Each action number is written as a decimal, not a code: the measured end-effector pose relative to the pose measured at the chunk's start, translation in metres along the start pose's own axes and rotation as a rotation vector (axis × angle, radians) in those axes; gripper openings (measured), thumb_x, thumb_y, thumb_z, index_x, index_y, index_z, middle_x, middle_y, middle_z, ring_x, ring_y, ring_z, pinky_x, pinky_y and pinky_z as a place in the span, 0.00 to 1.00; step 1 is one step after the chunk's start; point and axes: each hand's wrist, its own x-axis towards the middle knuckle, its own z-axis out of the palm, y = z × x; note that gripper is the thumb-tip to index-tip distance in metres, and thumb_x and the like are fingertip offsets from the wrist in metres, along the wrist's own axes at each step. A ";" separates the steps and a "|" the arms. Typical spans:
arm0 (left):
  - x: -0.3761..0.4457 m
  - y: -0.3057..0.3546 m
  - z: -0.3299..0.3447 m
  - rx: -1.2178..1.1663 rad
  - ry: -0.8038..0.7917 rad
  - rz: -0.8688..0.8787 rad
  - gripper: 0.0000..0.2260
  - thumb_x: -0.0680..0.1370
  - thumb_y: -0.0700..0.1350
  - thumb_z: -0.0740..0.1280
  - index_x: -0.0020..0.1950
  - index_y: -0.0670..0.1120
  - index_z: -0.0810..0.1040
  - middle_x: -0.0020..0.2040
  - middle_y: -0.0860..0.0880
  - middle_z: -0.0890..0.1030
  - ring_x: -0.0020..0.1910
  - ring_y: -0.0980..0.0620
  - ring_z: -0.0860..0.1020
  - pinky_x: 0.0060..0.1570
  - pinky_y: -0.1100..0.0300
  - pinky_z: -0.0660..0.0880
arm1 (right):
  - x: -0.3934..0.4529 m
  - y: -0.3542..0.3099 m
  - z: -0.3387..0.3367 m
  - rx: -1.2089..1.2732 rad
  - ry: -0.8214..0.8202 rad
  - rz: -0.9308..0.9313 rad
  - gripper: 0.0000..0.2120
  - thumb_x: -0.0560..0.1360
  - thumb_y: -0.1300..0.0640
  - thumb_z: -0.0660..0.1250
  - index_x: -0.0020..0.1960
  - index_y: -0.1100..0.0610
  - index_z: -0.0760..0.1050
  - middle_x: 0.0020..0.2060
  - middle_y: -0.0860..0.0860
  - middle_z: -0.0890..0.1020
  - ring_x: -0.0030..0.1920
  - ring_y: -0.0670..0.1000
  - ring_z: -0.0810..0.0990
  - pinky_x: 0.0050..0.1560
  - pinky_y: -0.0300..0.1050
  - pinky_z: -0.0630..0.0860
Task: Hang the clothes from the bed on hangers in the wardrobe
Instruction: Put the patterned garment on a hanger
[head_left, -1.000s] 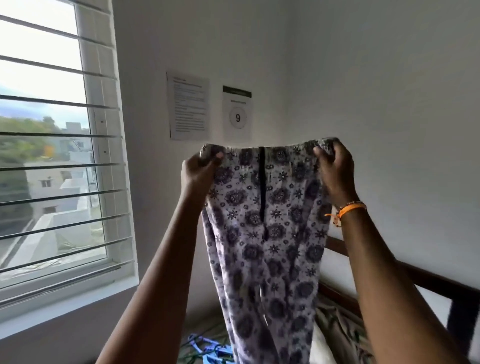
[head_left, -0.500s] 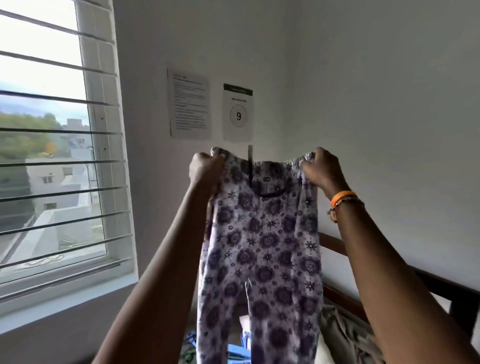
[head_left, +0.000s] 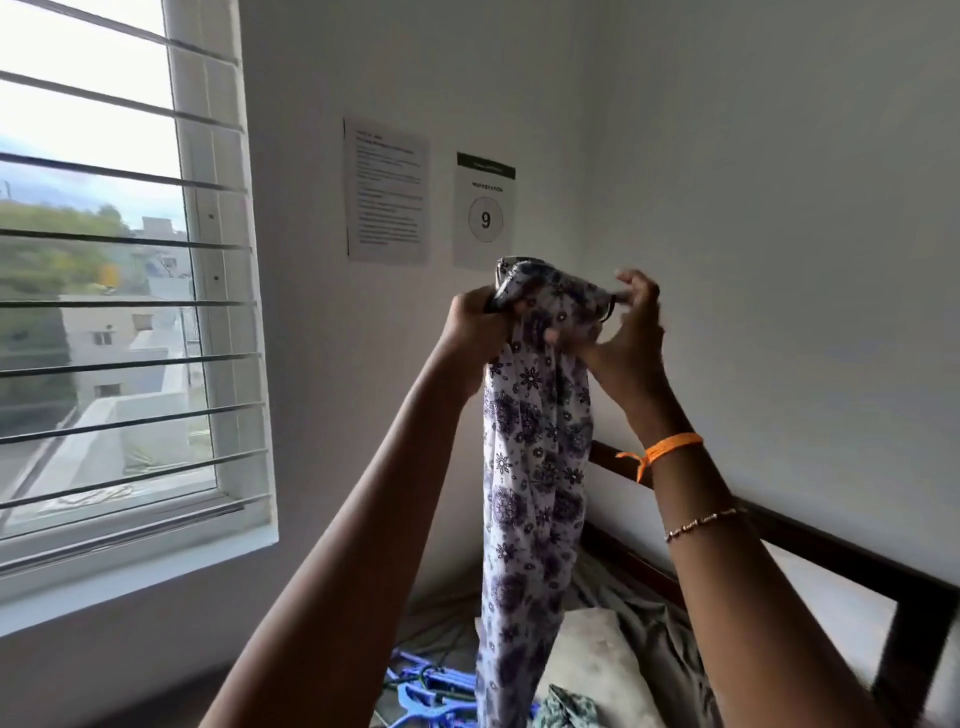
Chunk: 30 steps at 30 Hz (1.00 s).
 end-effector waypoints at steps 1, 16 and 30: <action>-0.003 0.004 -0.002 -0.070 -0.020 -0.002 0.04 0.74 0.33 0.65 0.40 0.39 0.75 0.37 0.43 0.75 0.35 0.50 0.73 0.37 0.58 0.72 | -0.004 0.001 -0.001 0.150 -0.108 0.101 0.34 0.66 0.57 0.77 0.65 0.59 0.63 0.53 0.46 0.75 0.55 0.46 0.76 0.54 0.39 0.73; -0.013 -0.043 -0.028 0.356 0.252 -0.098 0.12 0.72 0.43 0.68 0.30 0.46 0.72 0.26 0.54 0.66 0.25 0.59 0.62 0.24 0.63 0.59 | 0.029 -0.025 -0.034 0.199 0.122 -0.182 0.07 0.70 0.53 0.73 0.37 0.51 0.75 0.32 0.45 0.79 0.33 0.42 0.74 0.35 0.40 0.71; -0.071 -0.096 -0.015 0.773 -0.179 -0.276 0.10 0.73 0.45 0.70 0.42 0.38 0.79 0.40 0.41 0.80 0.36 0.49 0.75 0.33 0.61 0.66 | 0.007 0.028 -0.059 0.311 -0.211 0.188 0.15 0.72 0.56 0.71 0.56 0.56 0.73 0.49 0.52 0.82 0.49 0.50 0.81 0.52 0.46 0.77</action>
